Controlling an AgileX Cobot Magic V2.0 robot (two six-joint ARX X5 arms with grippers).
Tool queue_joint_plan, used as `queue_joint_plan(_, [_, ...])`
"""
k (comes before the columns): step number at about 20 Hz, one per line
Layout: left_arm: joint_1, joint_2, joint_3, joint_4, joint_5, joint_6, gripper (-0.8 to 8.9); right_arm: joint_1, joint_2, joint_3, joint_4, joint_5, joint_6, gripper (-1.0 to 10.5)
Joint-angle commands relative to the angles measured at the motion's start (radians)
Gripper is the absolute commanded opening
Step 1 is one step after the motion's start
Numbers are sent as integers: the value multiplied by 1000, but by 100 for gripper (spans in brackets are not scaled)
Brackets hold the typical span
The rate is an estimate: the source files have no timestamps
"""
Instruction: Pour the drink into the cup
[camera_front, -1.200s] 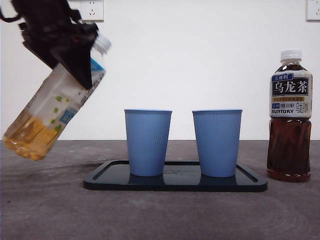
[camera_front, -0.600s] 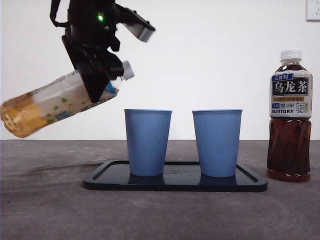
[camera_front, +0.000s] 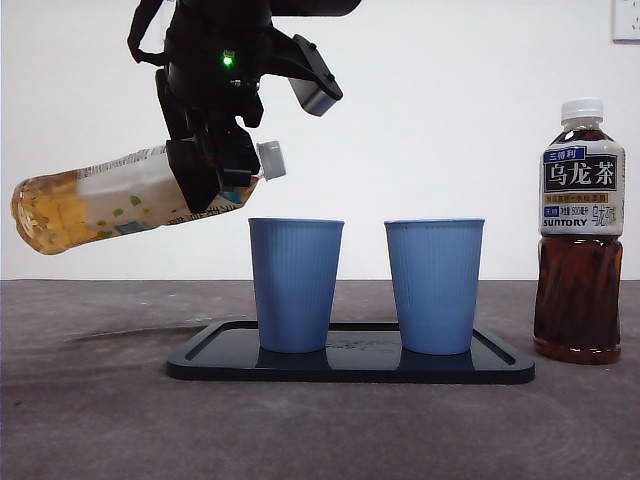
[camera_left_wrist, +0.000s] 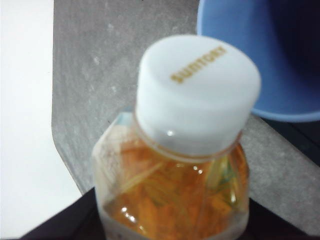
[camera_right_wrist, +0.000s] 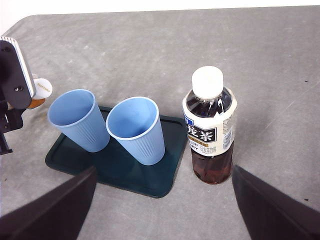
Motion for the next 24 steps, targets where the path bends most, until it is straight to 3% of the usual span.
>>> queue_joint_plan(1, [-11,14,35,-3,-82,40,207,1,4,16,12,0,-8,431])
queue_joint_plan(17, [-26,92,35,-31,-204,153,206,1,4,16,13,0,-7,431])
queue_joint_plan(24, [-26,102,35,-29,-213,174,206,1,4,16,13,0,-7,431])
